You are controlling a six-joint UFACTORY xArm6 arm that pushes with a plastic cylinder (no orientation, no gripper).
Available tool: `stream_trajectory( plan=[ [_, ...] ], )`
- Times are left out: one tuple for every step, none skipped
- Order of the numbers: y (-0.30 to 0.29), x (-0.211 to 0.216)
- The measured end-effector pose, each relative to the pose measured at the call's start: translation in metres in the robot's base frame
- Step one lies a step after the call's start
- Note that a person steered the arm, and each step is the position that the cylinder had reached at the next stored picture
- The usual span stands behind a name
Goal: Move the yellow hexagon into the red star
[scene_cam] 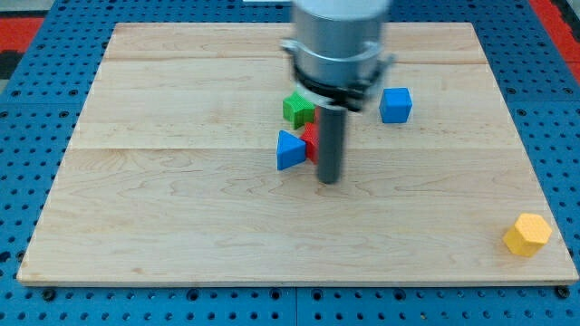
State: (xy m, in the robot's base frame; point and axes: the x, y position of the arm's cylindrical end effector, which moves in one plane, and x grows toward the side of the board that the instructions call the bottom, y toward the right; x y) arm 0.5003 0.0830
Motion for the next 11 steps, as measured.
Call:
stream_trajectory(
  plan=[
    [0.133,0.004],
    [0.247,0.023],
    [0.255,0.088],
    [0.160,0.089],
    [0.098,0.051],
    [0.064,-0.008],
    [0.067,0.008],
    [0.107,0.011],
    [0.108,-0.043],
    [0.002,-0.091],
    [0.008,-0.092]
  ],
)
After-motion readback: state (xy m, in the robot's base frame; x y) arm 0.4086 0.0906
